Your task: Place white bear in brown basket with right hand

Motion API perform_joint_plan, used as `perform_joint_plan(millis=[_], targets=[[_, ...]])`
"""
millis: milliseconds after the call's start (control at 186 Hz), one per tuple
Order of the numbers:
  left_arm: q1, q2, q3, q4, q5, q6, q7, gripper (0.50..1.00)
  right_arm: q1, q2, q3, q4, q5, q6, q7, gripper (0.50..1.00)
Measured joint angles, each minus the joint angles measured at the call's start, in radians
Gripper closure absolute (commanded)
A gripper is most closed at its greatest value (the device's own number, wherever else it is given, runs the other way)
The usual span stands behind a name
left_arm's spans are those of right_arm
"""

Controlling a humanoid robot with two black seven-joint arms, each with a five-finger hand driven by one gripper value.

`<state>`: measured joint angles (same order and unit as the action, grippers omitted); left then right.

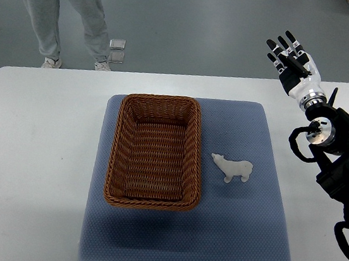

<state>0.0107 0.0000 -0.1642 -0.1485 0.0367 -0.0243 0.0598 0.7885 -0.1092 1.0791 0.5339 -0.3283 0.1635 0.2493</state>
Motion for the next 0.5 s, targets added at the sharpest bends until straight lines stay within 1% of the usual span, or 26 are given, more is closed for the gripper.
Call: perform_joint_plan(millis=[499], targets=[[0.001,0.000,-0.002,0.013,-0.001,0.002,0.000,0.500,-0.003,0.003,0.001,0.000,0.000,-0.001,0.007,0.576]])
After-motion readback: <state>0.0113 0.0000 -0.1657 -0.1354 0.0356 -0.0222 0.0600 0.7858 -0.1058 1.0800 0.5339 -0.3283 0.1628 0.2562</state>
